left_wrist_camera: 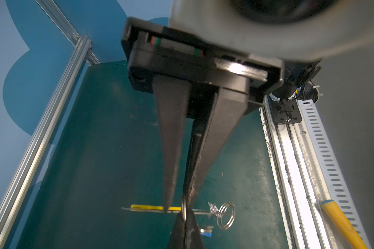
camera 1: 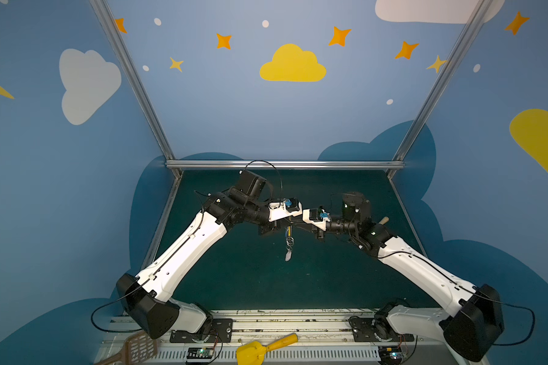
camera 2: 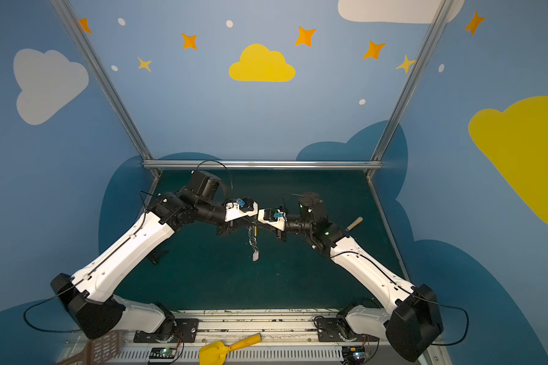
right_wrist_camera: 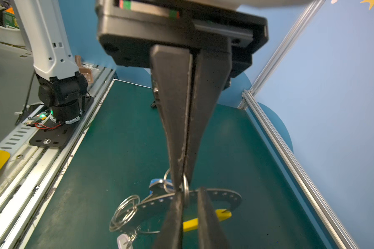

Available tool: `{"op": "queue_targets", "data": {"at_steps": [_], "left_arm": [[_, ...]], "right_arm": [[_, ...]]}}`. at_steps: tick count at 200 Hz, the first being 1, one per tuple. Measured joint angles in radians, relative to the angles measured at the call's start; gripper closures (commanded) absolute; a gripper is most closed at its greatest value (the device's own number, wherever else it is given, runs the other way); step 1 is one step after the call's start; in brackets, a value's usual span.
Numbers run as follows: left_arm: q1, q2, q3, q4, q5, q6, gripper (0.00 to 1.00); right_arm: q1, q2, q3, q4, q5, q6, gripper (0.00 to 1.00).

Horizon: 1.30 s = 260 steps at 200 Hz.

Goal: Attach keys to a key ring
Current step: Insert the key into the keyring.

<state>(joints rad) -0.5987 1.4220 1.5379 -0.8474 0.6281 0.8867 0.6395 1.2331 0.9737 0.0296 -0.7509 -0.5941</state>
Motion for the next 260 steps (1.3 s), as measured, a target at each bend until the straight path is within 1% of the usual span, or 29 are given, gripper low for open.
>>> {"op": "queue_targets", "data": {"at_steps": [5,46,51,55,66,72,80,88,95,134,152,165,183,218,260], "left_arm": [[0.000,0.002,0.003,-0.004,-0.005,0.003,0.97],[-0.007,0.002,0.005,-0.017,-0.014,0.018,0.97],[-0.008,0.002,0.005,-0.018,-0.014,0.018,0.94],[-0.008,0.002,0.005,-0.016,-0.016,0.017,0.89],[-0.010,0.001,0.002,-0.013,-0.017,0.009,0.83],[-0.010,-0.002,-0.005,-0.003,-0.018,0.005,0.76],[-0.009,-0.011,-0.022,0.016,-0.017,-0.009,0.70],[-0.004,-0.025,-0.048,0.047,-0.014,-0.021,0.66],[0.002,-0.041,-0.076,0.075,-0.011,-0.034,0.66],[0.063,-0.165,-0.290,0.283,0.041,-0.136,0.67],[0.078,-0.193,-0.351,0.372,0.071,-0.187,0.69],[0.081,-0.199,-0.373,0.421,0.091,-0.214,0.70],[0.081,-0.202,-0.391,0.476,0.110,-0.245,0.69],[0.082,-0.215,-0.405,0.543,0.138,-0.285,0.70],[0.082,-0.223,-0.405,0.574,0.155,-0.300,0.81]], "right_arm": [[0.001,0.000,0.000,-0.003,-0.001,-0.003,1.00],[0.001,0.000,0.000,-0.019,-0.012,-0.002,1.00],[0.001,0.000,0.000,-0.019,-0.013,-0.002,1.00],[0.001,0.000,0.000,-0.019,-0.013,-0.002,1.00],[0.001,0.000,0.000,-0.019,-0.010,-0.002,1.00],[0.001,0.000,0.000,-0.019,-0.009,-0.002,1.00],[-0.001,0.000,0.000,-0.019,-0.008,0.001,1.00],[-0.002,0.000,0.000,-0.019,-0.009,0.007,1.00],[-0.002,0.000,0.000,-0.018,-0.010,0.012,1.00],[-0.003,0.000,0.000,0.011,-0.023,0.075,1.00],[-0.003,0.000,0.000,0.058,-0.031,0.121,1.00],[-0.003,0.000,0.000,0.090,-0.039,0.146,1.00],[-0.003,0.002,0.000,0.117,-0.051,0.171,1.00],[-0.003,0.010,0.000,0.139,-0.068,0.195,1.00],[-0.008,0.027,0.000,0.154,-0.084,0.207,1.00]]}}
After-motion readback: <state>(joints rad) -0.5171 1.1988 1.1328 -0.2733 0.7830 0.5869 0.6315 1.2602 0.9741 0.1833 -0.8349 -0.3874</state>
